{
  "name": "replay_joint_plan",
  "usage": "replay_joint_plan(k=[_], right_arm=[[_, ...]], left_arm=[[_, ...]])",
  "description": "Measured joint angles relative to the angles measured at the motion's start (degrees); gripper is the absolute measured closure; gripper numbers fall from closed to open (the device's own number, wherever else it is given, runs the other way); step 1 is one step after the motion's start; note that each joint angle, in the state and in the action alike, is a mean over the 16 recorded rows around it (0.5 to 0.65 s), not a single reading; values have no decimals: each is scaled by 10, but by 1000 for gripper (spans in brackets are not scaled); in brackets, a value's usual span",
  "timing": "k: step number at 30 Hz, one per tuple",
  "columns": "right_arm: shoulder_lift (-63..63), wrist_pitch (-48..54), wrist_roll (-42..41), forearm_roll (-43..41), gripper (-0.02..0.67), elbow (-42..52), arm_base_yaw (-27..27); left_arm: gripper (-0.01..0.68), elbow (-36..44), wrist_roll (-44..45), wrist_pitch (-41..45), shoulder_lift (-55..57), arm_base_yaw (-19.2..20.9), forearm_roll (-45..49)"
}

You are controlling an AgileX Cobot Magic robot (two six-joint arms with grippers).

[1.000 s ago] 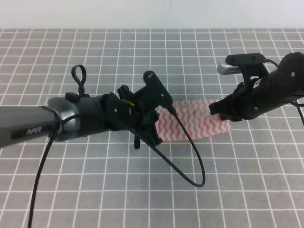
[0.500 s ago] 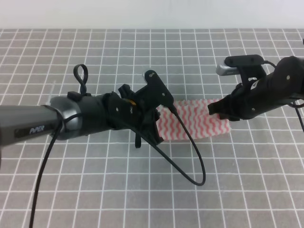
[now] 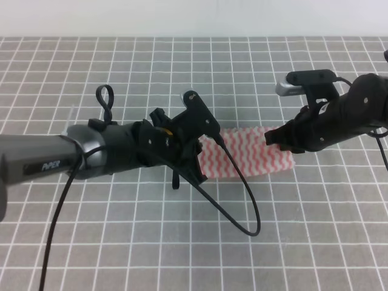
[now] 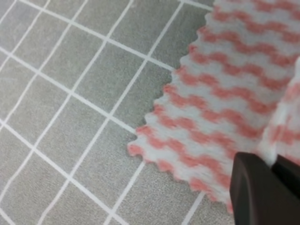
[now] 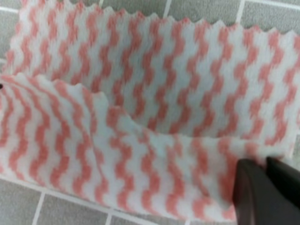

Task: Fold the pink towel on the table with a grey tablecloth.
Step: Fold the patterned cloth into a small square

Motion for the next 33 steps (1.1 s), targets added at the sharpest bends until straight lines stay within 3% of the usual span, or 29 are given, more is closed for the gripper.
replay_joint_plan(k=[33], right_arm=[[6,-33,0,-1,664,0,0]], left_arm=[[675,-23,3,5,19,7,0]])
